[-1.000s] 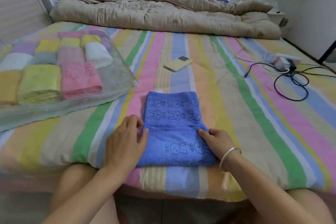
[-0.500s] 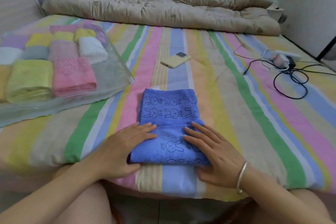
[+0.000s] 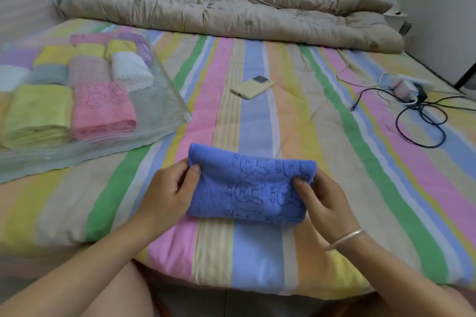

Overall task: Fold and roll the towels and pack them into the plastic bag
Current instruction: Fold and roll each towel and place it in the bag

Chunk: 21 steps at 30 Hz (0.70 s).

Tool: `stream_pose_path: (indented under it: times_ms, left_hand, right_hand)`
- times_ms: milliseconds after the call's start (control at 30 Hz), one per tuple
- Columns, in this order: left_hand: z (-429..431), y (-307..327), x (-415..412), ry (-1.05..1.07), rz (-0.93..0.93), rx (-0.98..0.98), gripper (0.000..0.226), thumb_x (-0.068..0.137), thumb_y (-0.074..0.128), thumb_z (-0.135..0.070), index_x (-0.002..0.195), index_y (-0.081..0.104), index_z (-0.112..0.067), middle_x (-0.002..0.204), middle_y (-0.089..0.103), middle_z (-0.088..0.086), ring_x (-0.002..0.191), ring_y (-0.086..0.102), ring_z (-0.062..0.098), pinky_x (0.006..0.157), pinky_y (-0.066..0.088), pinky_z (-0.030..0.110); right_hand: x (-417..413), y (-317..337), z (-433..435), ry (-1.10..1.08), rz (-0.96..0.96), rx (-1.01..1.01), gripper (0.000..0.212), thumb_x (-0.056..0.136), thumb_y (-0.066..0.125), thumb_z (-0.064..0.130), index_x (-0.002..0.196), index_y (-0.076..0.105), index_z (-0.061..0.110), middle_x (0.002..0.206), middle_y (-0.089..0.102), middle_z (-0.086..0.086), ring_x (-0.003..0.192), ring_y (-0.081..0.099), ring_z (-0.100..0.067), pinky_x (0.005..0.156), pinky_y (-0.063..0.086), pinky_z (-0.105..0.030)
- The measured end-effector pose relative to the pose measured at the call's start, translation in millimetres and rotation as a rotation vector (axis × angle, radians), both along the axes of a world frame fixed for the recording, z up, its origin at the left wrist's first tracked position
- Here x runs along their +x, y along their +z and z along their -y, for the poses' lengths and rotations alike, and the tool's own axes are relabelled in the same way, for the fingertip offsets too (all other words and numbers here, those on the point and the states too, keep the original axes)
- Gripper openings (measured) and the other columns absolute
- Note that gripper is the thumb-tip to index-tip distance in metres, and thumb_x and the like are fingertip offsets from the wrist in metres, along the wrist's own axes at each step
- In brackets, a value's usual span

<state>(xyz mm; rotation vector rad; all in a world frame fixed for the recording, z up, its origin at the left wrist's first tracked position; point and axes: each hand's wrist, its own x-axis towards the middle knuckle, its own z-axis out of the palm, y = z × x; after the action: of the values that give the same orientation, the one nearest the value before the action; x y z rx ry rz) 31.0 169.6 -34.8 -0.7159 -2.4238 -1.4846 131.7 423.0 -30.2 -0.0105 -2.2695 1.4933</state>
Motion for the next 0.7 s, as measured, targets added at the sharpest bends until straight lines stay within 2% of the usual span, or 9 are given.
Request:
stream_pose_path:
  times_ms: [100, 200, 267, 333, 433, 533, 567, 633, 700]
  left_hand:
    - [-17, -6, -17, 0.147, 0.19, -0.185, 0.042, 0.098, 0.047, -0.033, 0.059, 0.04, -0.018, 0.052, 0.044, 0.0, 0.054, 0.04, 0.018, 0.051, 0.029, 0.031]
    - [-20, -13, -30, 0.177, 0.431, -0.409, 0.043, 0.096, 0.047, -0.033, 0.058, 0.042, -0.013, 0.056, 0.043, 0.004, 0.061, 0.041, 0.024, 0.055, 0.027, 0.036]
    - [-15, -12, -32, 0.153, 0.522, -0.367, 0.037, 0.082, 0.044, -0.045, 0.06, 0.045, -0.015, 0.058, 0.041, 0.003, 0.059, 0.037, 0.02, 0.057, 0.027, 0.034]
    - [-11, -10, -31, 0.107, 0.589, -0.279, 0.032, 0.075, 0.044, -0.047, 0.064, 0.045, -0.017, 0.063, 0.037, 0.003, 0.061, 0.033, 0.016, 0.059, 0.026, 0.033]
    - [-8, -15, -33, 0.098, 0.601, -0.256, 0.038, 0.092, 0.055, -0.035, 0.061, 0.041, -0.017, 0.06, 0.033, 0.003, 0.059, 0.03, 0.015, 0.057, 0.022, 0.032]
    - [-9, -17, -35, 0.081, 0.484, -0.264, 0.047, 0.096, 0.053, -0.035, 0.055, 0.037, -0.019, 0.053, 0.029, -0.004, 0.053, 0.026, 0.014, 0.055, 0.02, 0.033]
    - [-9, -18, -35, 0.064, 0.436, -0.269, 0.047, 0.097, 0.052, -0.035, 0.056, 0.038, -0.018, 0.053, 0.031, -0.005, 0.053, 0.028, 0.015, 0.055, 0.022, 0.034]
    - [-9, -21, -35, 0.069, 0.374, -0.303, 0.045, 0.097, 0.052, -0.032, 0.057, 0.038, -0.017, 0.05, 0.033, -0.006, 0.053, 0.033, 0.018, 0.054, 0.024, 0.035]
    - [-10, -19, -33, 0.115, 0.322, -0.381, 0.035, 0.095, 0.054, -0.034, 0.066, 0.045, -0.019, 0.052, 0.041, -0.008, 0.06, 0.047, 0.027, 0.055, 0.028, 0.035]
  right_hand:
    - [-25, -4, 0, -0.128, 0.275, -0.035, 0.009, 0.094, 0.056, 0.029, 0.094, 0.062, 0.022, 0.074, 0.069, -0.004, 0.071, 0.066, -0.021, 0.066, 0.051, -0.038]
    - [-42, -13, -8, -0.186, 0.566, 0.031, 0.02, 0.09, 0.06, 0.037, 0.093, 0.063, 0.017, 0.082, 0.069, -0.001, 0.079, 0.067, -0.019, 0.078, 0.053, -0.038]
    - [-45, -15, -12, -0.191, 0.645, 0.03, 0.029, 0.089, 0.06, 0.037, 0.09, 0.066, 0.008, 0.086, 0.071, -0.01, 0.085, 0.066, -0.027, 0.082, 0.052, -0.042]
    - [-45, -16, -14, -0.181, 0.708, 0.028, 0.041, 0.088, 0.06, 0.037, 0.092, 0.066, -0.004, 0.094, 0.069, -0.022, 0.087, 0.065, -0.036, 0.083, 0.052, -0.044]
    - [-46, -11, -13, -0.168, 0.801, 0.013, 0.044, 0.087, 0.06, 0.039, 0.092, 0.068, -0.005, 0.097, 0.067, -0.024, 0.07, 0.06, -0.024, 0.076, 0.053, -0.044]
    - [-45, -6, -11, -0.234, 0.79, 0.21, 0.044, 0.087, 0.057, 0.046, 0.071, 0.064, 0.005, 0.073, 0.067, -0.014, 0.063, 0.054, -0.02, 0.066, 0.049, -0.039]
    - [-42, -3, -8, -0.265, 0.766, 0.288, 0.044, 0.088, 0.055, 0.048, 0.064, 0.057, 0.01, 0.063, 0.061, -0.007, 0.06, 0.052, -0.019, 0.06, 0.043, -0.036]
    - [-35, -1, -2, -0.321, 0.715, 0.38, 0.043, 0.089, 0.053, 0.051, 0.064, 0.048, 0.016, 0.061, 0.054, 0.003, 0.062, 0.051, -0.019, 0.056, 0.036, -0.032]
    - [-32, -3, 2, -0.33, 0.701, 0.323, 0.039, 0.088, 0.054, 0.051, 0.07, 0.051, 0.017, 0.067, 0.057, 0.003, 0.067, 0.054, -0.02, 0.06, 0.039, -0.033]
